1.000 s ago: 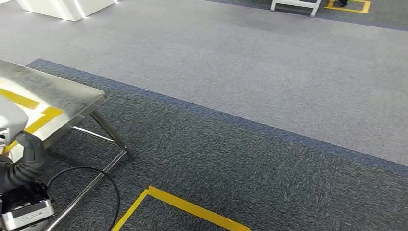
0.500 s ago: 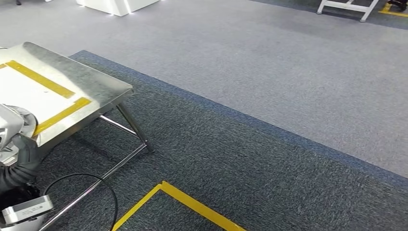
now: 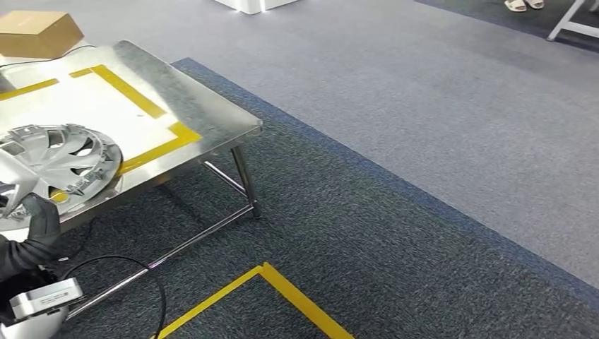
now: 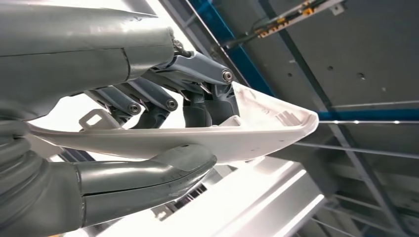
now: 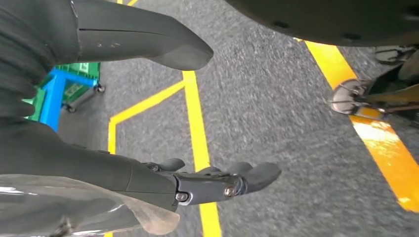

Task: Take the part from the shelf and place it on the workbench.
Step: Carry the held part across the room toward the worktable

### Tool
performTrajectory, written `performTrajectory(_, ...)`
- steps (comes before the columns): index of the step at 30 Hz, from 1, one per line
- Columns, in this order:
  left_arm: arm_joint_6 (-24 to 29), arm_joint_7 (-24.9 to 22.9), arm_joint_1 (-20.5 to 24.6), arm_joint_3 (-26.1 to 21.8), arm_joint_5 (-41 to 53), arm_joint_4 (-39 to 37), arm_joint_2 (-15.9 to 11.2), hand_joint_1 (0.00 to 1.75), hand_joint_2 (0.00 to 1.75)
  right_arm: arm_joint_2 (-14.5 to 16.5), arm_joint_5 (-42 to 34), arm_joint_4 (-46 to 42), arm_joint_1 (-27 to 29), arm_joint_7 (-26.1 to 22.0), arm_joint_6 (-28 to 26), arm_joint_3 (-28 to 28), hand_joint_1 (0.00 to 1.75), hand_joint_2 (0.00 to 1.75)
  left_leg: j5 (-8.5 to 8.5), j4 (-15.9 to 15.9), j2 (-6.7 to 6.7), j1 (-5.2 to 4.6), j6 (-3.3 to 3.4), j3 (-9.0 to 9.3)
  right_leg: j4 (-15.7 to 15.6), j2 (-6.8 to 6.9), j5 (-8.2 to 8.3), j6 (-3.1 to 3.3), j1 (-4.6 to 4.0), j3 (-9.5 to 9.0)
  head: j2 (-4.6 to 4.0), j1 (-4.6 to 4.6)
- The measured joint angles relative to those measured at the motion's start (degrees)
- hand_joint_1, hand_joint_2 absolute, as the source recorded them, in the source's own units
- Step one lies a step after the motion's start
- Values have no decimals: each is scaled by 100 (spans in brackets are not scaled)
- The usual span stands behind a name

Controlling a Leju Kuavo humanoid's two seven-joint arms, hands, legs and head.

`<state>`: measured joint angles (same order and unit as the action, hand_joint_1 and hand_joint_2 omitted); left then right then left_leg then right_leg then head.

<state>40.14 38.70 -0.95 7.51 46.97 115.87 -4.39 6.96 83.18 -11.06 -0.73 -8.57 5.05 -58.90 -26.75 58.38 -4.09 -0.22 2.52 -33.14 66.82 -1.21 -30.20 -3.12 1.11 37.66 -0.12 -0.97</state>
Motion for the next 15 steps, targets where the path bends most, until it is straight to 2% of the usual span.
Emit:
performTrajectory(1, 0, -9, 4, 1, -1, -10, 0, 175, 175, 0, 1, 0, -3, -4, 1, -6, 0, 175, -22, 22, -66, -2, -29, 0, -388, -135, 160, 14, 20, -162, -1, -1)
performTrajectory(2, -1, -22, 10, 4, -4, -20, -1, 175, 175, 1, 1, 0, -5, -8, 2, -10, 0, 175, -37, 37, -124, -1, -60, -10, -650, -243, 239, 31, 32, -291, -1, -1)
performTrajectory(3, -2, -43, 15, 8, -12, -30, -2, 175, 175, 1, 2, 0, -9, -10, 3, -13, 0, 175, -44, 46, -181, 3, -95, -26, -782, -320, 244, 53, 36, -365, -1, -2)
performTrajectory(4, -4, -72, 20, 14, -30, -40, -3, 175, 175, 2, 5, 0, -14, -11, 5, -19, 0, 175, -44, 50, -240, 8, -127, -42, -813, -319, 220, 81, 32, -403, -1, -3)
performTrajectory(5, -5, -112, 22, 22, -58, -49, -6, 175, 175, 9, 10, 1, -20, -15, 8, -25, 0, 175, -41, 46, -291, 20, -158, -50, -815, -253, 222, 113, 31, -427, -1, -3)
performTrajectory(6, -4, -158, 23, 31, -105, -56, -10, 175, 175, 16, 13, 1, -24, -19, 9, -33, 0, 175, -61, 72, -249, 18, -188, -59, -830, -194, 222, 148, 35, -447, -1, -7)
performTrajectory(8, -2, -253, 52, 59, -210, -70, -28, 175, 175, 30, 13, 1, -21, -25, 8, -50, 0, 175, -253, 385, 20, 9, -245, -190, -861, -50, 212, 219, 49, -496, -1, -52)
performTrajectory(9, -1, -287, 68, 81, -251, -80, -35, 175, 175, 29, 10, 0, -16, -25, 7, -58, 0, 175, -421, 715, 195, 12, -270, -343, -865, 25, 195, 246, 41, -516, -1, -74)
performTrajectory(10, -1, -310, 80, 106, -273, -90, -42, 175, 175, 29, 8, 0, -11, -26, 6, -66, 0, 175, -596, 1105, 291, 28, -294, -533, -865, 104, 176, 263, 32, -532, -1, -91)
performTrajectory(11, -1, -324, 82, 131, -285, -103, -45, 175, 175, 29, 7, 0, -9, -26, 7, -72, 0, 175, -715, 1448, 331, 45, -313, -708, -865, 186, 157, 271, 25, -549, -1, -90)
performTrajectory(12, -1, -330, 79, 151, -293, -116, -48, 175, 175, 29, 7, 0, -8, -26, 8, -79, 0, 175, -734, 1640, 346, 58, -325, -811, -864, 263, 137, 271, 21, -567, -1, -90)
performTrajectory(13, -1, -334, 78, 165, -299, -127, -52, 175, 175, 30, 7, 0, -10, -26, 9, -84, 0, 175, -641, 1615, 358, 67, -331, -809, -864, 335, 117, 264, 20, -590, 0, -92)
performTrajectory(14, -1, -337, 78, 173, -305, -136, -56, 175, 175, 31, 7, 0, -12, -26, 10, -89, 0, 175, -451, 1368, 390, 71, -327, -697, -864, 403, 94, 255, 19, -624, 0, -91)
performTrajectory(15, -1, -337, 80, 178, -312, -141, -60, 175, 175, 32, 7, 0, -14, -26, 11, -91, 0, 175, -227, 975, 480, 67, -311, -512, -864, 464, 68, 240, 18, -660, 0, -92)
